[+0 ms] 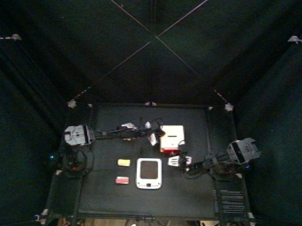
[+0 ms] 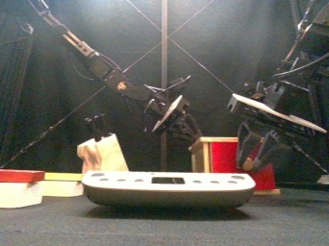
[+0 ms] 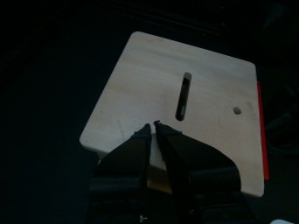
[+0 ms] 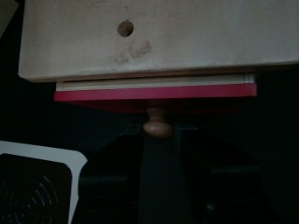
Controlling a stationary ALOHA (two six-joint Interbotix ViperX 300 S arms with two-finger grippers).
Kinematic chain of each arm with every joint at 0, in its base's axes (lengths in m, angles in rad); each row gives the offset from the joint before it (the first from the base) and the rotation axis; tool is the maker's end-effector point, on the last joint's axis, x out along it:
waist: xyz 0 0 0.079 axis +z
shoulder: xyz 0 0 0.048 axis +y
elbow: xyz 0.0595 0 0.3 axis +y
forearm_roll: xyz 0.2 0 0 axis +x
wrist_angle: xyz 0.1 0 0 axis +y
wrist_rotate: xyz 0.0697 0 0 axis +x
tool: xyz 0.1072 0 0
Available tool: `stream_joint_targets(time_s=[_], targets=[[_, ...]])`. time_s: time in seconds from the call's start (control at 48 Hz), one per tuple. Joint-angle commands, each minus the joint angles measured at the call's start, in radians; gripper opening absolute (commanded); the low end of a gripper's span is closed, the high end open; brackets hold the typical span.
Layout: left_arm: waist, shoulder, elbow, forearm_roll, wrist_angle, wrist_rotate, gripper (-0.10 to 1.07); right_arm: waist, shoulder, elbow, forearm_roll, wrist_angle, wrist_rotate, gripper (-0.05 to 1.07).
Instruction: Open drawer
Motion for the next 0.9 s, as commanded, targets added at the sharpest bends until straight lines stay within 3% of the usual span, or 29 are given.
stream_joint_targets(time_s=[0.0, 0.875], targets=[[0.005, 0.003, -0.005, 0.002, 0.008, 0.002, 0.58, -0.002, -0.025, -0.012, -0.003, 0.002, -0.002, 0.57], [0.005, 0.003, -0.005, 0.002, 0.008, 0.002, 0.58, 0.141, -0.069, -0.018, 0.018, 0.0, 0.002, 0.57]])
